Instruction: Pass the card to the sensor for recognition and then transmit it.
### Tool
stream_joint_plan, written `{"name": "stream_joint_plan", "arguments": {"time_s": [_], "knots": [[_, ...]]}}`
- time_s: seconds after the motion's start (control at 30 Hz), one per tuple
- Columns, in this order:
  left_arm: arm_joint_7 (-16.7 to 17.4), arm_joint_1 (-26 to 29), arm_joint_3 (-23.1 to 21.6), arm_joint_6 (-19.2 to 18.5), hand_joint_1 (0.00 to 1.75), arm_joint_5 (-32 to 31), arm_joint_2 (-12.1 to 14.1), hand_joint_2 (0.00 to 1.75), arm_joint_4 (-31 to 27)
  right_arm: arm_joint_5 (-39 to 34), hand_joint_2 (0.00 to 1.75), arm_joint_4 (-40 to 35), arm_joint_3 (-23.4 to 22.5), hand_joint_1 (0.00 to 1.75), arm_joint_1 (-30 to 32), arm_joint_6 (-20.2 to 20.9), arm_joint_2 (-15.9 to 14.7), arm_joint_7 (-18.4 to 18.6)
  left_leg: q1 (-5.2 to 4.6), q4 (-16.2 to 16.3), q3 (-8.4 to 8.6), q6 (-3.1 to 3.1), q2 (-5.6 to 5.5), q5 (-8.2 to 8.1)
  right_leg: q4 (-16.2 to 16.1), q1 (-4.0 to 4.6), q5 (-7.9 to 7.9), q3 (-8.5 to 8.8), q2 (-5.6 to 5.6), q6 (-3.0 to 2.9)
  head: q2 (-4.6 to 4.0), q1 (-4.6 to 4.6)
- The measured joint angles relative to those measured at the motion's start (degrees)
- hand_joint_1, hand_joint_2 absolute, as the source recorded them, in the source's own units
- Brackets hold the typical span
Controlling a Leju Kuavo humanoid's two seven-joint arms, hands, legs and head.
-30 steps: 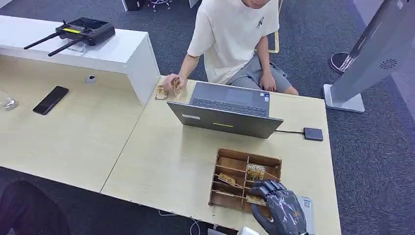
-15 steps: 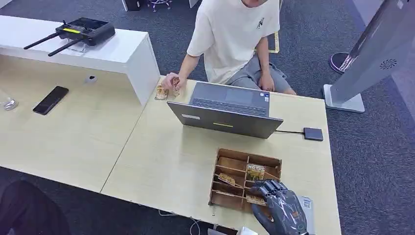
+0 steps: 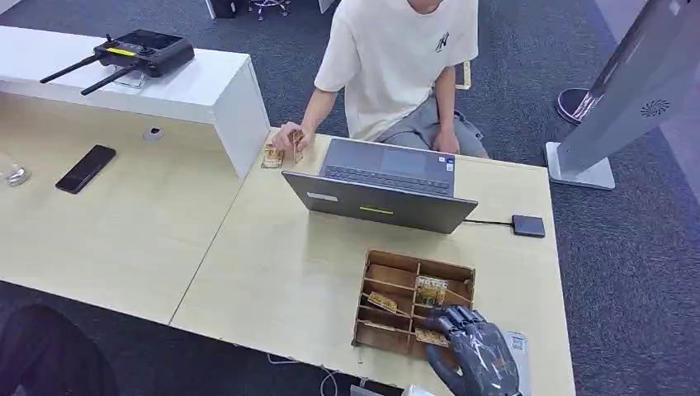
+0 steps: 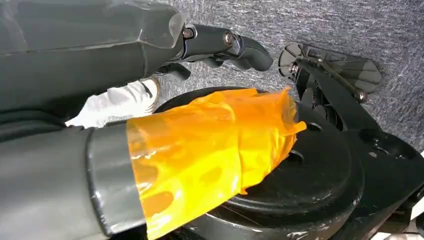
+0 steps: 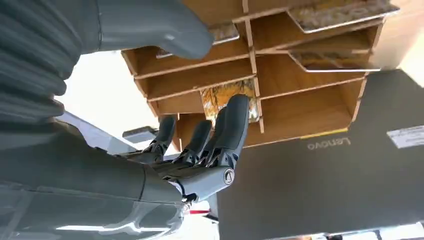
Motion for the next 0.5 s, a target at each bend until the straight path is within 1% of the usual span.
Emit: {"name": "stream_joint_plan", "arguments": {"time_s": [0.1,0.23,0.37,0.5], "knots": [[0.0,0.0,0.0,-0.2,0.0,-0.1,0.0,0.0,0.0,-0.1,1.75,0.0,0.3,0.73,0.1,0.1,-0.3,0.0,0.0,0.0,0.0,0.0,0.0,0.0,0.0,0.0,0.0,0.0,0.0,0.0,0.0,0.02],[0.0,0.0,0.0,-0.4,0.0,-0.1,0.0,0.0,0.0,-0.2,1.75,0.0,0.4,0.77,0.1,0.1,-0.7,0.0,0.0,0.0,0.0,0.0,0.0,0.0,0.0,0.0,0.0,0.0,0.0,0.0,0.0,0.0],[0.0,0.0,0.0,-0.6,0.0,-0.2,0.1,0.0,0.0,-0.2,1.75,0.0,0.8,0.73,0.1,0.1,-1.1,0.0,0.0,0.0,0.0,0.0,0.0,0.0,0.0,0.0,0.0,0.0,0.0,0.0,0.0,0.0],[0.0,0.0,0.0,-0.9,0.0,-0.3,0.1,0.0,0.0,-0.2,1.75,0.0,0.9,0.75,0.1,0.1,-1.2,0.0,0.0,0.0,0.0,0.02,0.0,-0.01,0.0,0.0,0.0,0.0,0.0,0.0,0.0,0.0]]}}
